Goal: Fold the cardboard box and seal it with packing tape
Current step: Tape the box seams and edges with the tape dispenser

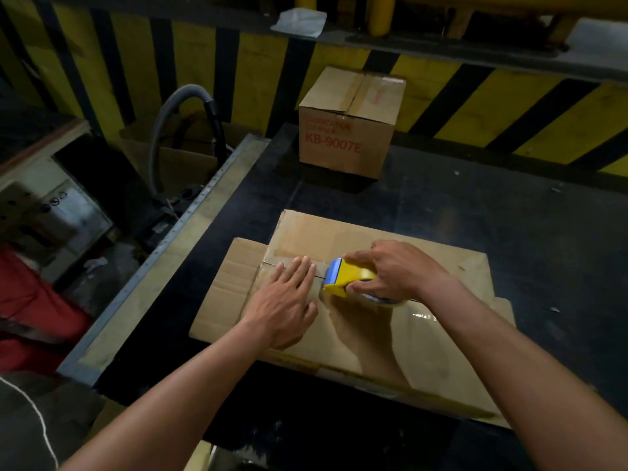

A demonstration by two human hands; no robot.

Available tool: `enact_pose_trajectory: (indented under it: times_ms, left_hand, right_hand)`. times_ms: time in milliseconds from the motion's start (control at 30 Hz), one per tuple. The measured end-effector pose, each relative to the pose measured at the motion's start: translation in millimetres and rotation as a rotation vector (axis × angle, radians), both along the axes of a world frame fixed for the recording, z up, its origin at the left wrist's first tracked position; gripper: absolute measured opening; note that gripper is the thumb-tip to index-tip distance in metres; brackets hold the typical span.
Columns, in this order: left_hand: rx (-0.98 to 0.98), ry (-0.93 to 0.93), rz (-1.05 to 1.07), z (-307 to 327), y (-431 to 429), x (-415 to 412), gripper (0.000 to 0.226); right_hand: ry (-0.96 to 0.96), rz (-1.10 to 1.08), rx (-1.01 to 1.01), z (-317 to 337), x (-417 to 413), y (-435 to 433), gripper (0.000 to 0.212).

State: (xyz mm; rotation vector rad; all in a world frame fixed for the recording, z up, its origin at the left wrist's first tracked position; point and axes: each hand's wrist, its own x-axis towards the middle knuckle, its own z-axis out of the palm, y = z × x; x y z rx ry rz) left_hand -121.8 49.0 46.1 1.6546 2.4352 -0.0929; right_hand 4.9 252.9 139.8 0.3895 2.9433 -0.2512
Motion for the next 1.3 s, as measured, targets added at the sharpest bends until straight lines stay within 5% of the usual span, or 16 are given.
enact_pose_trajectory:
  times_ms: [433,933,1300]
  left_hand:
    - [0.064,-0.005,0.067,-5,0,-3,0.077]
    - [0.060,-0.012,0.087,-3,1,-1,0.079]
    - [0.069,-0.057,0.037,-8,28,45,0.067]
  right_hand:
    - [-0.030,0.005,-0.159,5,15,16,0.063]
    - [-0.202,0.055,-0.103,20,31,40,0.056]
    - [-0.128,0.132,-0.076,7,27,46,0.055]
